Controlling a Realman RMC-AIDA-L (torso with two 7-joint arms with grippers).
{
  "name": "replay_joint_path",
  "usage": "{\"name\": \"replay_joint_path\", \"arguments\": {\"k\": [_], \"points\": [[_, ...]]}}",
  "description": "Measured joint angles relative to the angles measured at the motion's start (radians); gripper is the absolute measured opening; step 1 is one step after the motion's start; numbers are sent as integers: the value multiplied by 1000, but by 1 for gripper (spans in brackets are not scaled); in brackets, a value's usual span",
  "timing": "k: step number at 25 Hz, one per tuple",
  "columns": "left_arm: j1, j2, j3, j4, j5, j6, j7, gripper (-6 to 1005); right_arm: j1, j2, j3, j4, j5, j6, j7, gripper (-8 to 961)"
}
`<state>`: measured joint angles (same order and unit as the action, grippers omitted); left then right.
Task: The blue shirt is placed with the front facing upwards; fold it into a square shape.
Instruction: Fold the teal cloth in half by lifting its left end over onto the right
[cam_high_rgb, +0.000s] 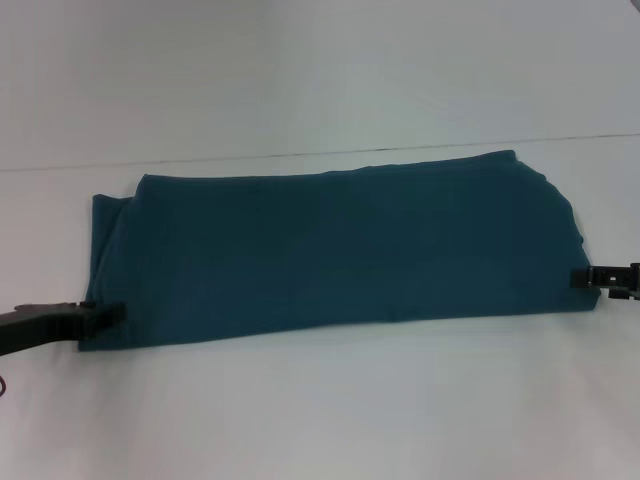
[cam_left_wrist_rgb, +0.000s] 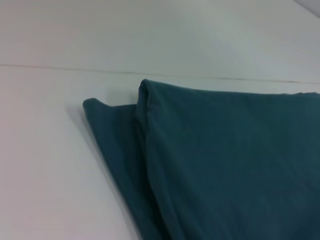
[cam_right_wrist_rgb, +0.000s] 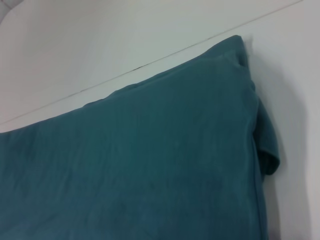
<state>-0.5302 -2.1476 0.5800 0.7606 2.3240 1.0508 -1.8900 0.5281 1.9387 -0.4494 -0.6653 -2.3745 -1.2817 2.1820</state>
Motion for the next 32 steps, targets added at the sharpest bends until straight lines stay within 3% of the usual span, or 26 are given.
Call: {"name": "replay_joint_path", "arguments": {"k": [1, 11, 17, 28, 32], "points": [[-2, 0, 0, 0, 8, -1, -2, 598, 0, 0, 0, 0, 0, 3, -1, 856], [-9, 0, 14, 1, 33, -3, -17, 140, 4, 4, 0, 2, 1, 6, -2, 839], [-10, -2, 22, 20, 33, 4, -28, 56, 7, 14, -1, 2, -1, 29, -3, 829], [-11, -5, 48, 52, 32, 22, -44, 57, 23, 51, -31, 7, -1, 96, -14, 811], [-8, -6, 50, 61, 32, 29, -47, 58, 16, 54, -34, 3, -1, 92, -14, 768]]}}
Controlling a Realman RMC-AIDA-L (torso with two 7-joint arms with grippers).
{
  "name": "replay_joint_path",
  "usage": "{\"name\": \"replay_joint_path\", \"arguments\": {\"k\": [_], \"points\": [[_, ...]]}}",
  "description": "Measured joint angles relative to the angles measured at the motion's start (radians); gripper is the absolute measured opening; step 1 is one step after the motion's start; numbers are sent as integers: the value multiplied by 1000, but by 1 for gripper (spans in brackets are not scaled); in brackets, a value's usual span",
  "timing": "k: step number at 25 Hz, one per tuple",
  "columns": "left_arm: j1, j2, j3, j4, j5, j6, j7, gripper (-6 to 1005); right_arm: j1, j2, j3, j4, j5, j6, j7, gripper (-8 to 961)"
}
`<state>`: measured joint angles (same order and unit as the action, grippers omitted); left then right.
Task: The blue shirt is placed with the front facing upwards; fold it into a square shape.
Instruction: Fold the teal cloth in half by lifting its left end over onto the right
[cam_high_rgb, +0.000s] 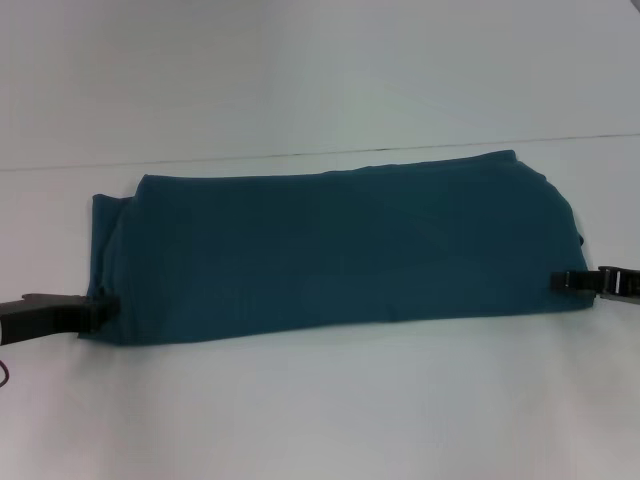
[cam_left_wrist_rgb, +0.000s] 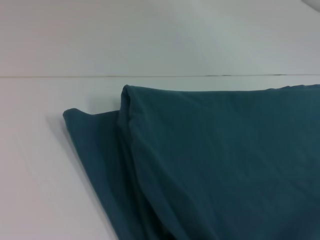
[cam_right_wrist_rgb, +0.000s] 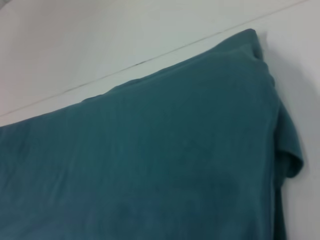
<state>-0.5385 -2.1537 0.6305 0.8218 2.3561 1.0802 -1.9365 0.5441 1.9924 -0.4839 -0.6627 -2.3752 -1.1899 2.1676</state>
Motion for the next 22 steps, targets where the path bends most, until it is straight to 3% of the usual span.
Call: {"name": "replay_joint_path", "arguments": {"k": [4, 6, 12, 22], "points": [[4, 0, 0, 7, 0, 10, 0, 57, -19, -6, 6, -7, 6, -16, 0, 617], [9, 1, 0, 15, 0, 25, 0, 57, -28, -8, 7, -8, 8, -25, 0, 365], [23, 0, 0, 58, 0, 78, -15, 58, -42, -11, 10, -23, 10, -50, -1, 126], [34, -4, 1, 87, 0, 106, -25, 58, -46, -14, 11, -40, 10, -72, -15, 11]]}}
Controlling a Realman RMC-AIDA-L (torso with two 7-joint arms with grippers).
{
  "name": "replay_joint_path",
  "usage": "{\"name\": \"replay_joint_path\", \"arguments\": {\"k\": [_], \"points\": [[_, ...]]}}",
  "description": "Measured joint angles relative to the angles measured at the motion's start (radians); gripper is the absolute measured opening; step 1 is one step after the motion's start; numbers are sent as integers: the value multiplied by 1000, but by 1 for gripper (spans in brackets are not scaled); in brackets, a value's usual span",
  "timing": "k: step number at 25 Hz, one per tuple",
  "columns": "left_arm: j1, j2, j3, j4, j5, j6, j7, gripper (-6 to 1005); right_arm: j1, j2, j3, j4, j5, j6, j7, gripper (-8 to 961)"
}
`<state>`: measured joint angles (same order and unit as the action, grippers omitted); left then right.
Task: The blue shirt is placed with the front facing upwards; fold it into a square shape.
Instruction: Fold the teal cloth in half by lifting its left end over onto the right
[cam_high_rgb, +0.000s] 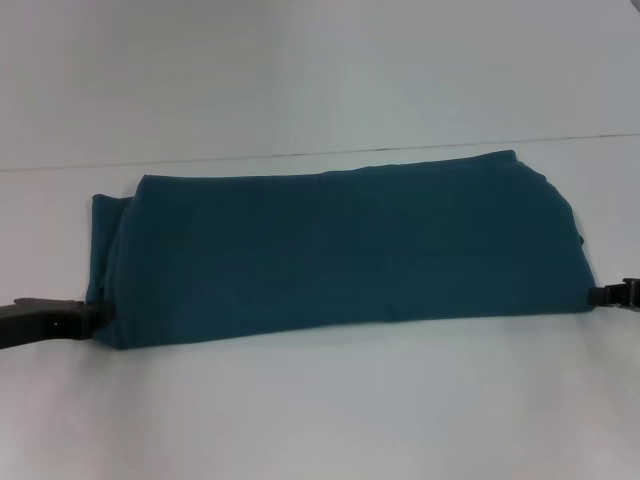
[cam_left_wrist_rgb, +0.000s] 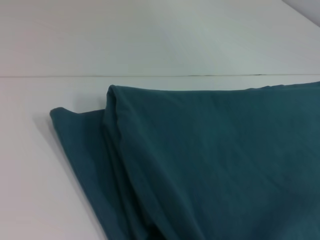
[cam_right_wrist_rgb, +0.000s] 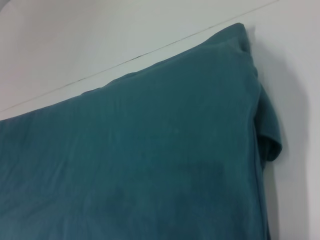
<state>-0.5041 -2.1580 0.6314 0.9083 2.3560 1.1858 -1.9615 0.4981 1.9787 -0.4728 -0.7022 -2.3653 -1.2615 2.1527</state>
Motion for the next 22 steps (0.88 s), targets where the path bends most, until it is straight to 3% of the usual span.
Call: {"name": "replay_joint_path", "arguments": {"k": [20, 22], "points": [[-7, 0, 23, -5, 3, -15, 0, 58, 2, -7, 27, 2, 0, 7, 1, 3], [-9, 0, 24, -5, 3, -17, 0, 58, 3, -8, 30, 2, 0, 4, 1, 38]]}}
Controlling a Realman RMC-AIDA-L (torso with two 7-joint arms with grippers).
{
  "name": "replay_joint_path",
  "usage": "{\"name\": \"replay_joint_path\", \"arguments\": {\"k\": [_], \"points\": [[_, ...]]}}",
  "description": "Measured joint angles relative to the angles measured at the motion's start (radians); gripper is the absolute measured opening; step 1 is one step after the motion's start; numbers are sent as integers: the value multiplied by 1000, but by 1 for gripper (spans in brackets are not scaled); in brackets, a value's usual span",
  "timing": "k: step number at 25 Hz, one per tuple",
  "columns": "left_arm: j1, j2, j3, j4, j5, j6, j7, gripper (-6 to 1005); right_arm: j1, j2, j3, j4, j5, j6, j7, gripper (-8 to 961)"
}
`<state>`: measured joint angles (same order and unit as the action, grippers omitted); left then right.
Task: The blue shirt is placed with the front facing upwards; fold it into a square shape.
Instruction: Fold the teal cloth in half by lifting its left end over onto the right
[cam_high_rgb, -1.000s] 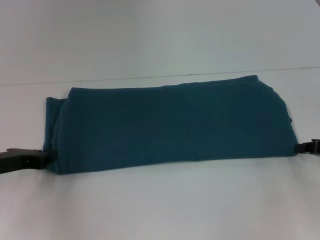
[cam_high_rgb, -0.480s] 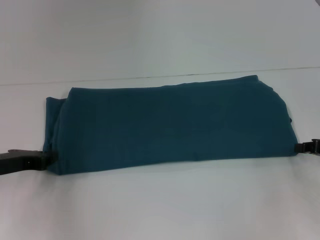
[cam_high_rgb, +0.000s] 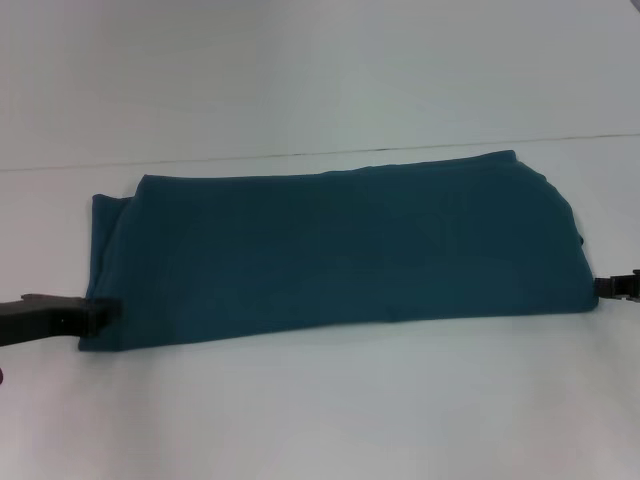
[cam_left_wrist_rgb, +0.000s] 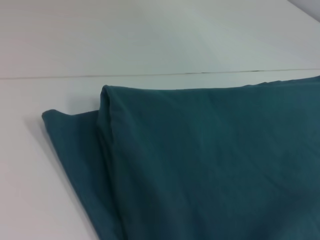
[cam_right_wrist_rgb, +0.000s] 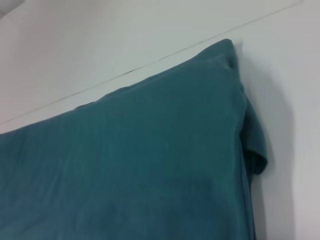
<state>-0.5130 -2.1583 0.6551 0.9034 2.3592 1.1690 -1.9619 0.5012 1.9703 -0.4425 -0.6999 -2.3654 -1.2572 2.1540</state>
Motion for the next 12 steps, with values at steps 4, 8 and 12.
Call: {"name": "replay_joint_path", "arguments": {"k": [4, 8, 12], "points": [[-2, 0, 0, 0, 0, -2, 0, 58, 6, 0, 1, 6, -1, 11, 6, 109], [-2, 0, 0, -1, 0, -3, 0, 57, 9, 0, -1, 10, -5, 27, 12, 179], [-2, 0, 0, -1, 0, -3, -1, 58, 10, 1, 1, 10, -5, 31, 12, 317]]}}
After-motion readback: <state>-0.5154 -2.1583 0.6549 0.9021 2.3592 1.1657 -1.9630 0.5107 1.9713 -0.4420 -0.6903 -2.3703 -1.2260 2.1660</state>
